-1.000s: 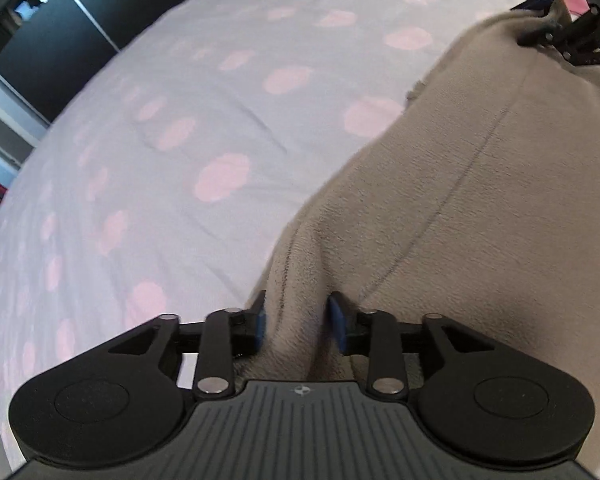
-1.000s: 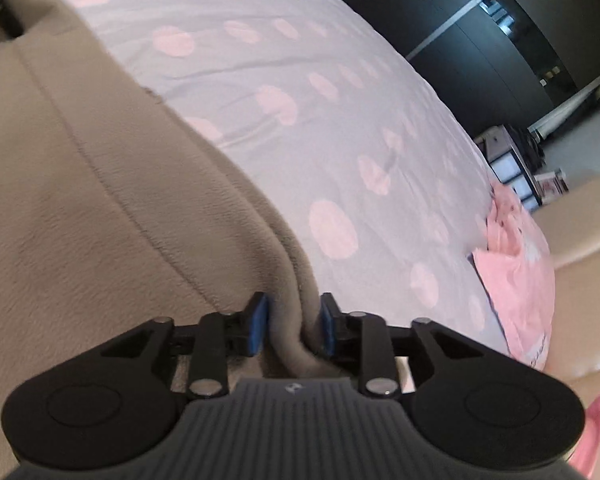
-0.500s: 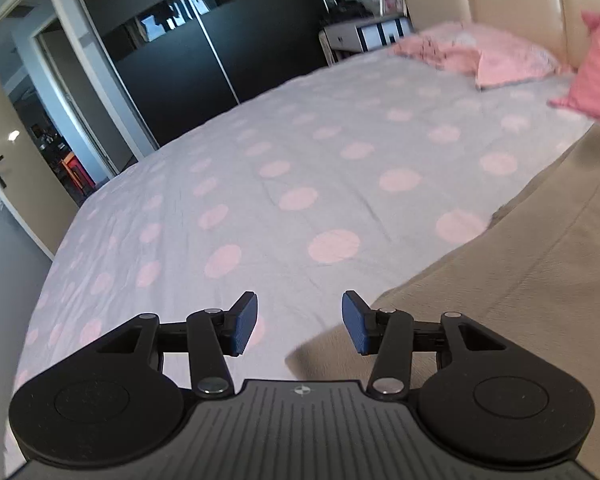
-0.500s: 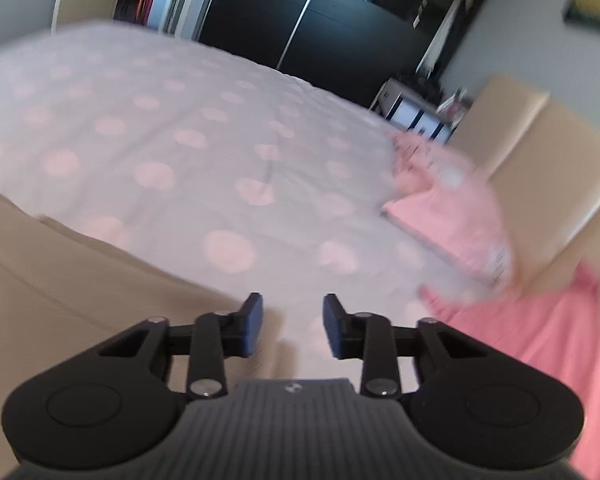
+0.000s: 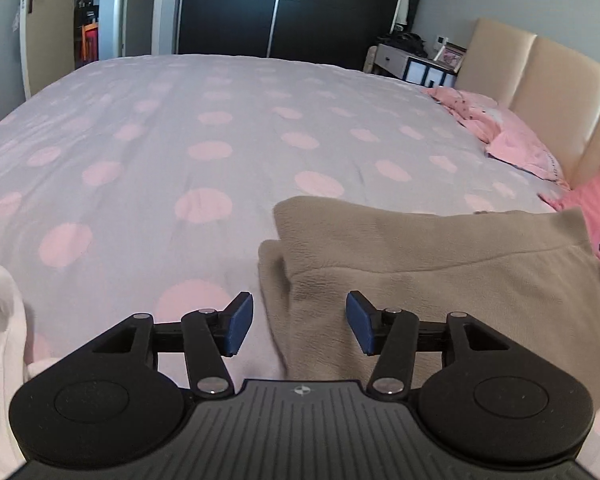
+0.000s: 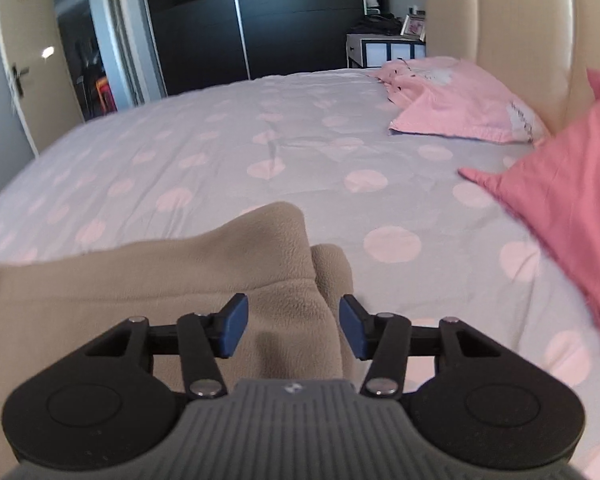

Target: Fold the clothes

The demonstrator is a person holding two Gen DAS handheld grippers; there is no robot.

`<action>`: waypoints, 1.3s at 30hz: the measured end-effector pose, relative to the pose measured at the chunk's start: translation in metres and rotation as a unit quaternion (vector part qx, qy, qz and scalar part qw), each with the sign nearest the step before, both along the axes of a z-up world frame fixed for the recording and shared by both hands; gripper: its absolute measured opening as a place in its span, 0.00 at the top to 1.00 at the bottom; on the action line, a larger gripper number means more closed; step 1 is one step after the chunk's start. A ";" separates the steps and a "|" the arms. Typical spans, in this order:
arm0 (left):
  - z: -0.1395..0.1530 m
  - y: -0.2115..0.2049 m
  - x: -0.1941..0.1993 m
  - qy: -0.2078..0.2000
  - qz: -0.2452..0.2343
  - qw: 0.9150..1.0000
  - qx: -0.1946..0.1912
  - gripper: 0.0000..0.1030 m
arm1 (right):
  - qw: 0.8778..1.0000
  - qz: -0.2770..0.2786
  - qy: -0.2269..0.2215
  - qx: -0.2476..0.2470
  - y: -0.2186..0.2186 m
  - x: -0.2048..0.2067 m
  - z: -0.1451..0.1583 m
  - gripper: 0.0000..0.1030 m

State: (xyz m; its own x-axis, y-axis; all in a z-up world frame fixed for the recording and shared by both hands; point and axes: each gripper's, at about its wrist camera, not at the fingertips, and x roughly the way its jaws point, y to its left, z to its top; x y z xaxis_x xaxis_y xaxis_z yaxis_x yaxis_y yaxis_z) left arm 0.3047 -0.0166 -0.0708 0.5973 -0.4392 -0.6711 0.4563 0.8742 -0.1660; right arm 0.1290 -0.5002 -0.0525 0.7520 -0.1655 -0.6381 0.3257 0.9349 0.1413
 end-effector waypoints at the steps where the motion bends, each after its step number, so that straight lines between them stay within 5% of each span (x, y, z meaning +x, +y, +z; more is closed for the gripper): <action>1: -0.003 0.000 0.004 0.001 0.000 1.000 -0.007 0.53 | 1.000 -0.003 -0.007 0.007 -0.003 0.002 -0.002 0.48; 6: -0.017 -0.006 0.025 0.008 -0.004 0.999 -0.041 0.53 | 0.999 0.007 -0.040 0.034 -0.014 0.019 -0.006 0.49; 9: -0.022 -0.017 0.033 0.006 0.000 0.999 -0.038 0.70 | 0.998 0.012 -0.054 0.037 -0.015 0.027 -0.007 0.79; 11: -0.023 -0.017 0.032 -0.004 0.001 0.999 -0.037 0.82 | 0.998 0.007 -0.062 0.028 -0.013 0.029 -0.006 0.87; 20: 0.013 -0.014 0.027 -0.055 -0.004 0.997 -0.056 0.87 | 0.991 0.001 -0.130 -0.028 -0.006 0.024 0.028 0.90; 39: -0.062 -0.026 0.055 0.027 -0.003 1.000 0.013 0.84 | 1.000 -0.015 0.014 -0.009 -0.018 0.066 -0.070 0.90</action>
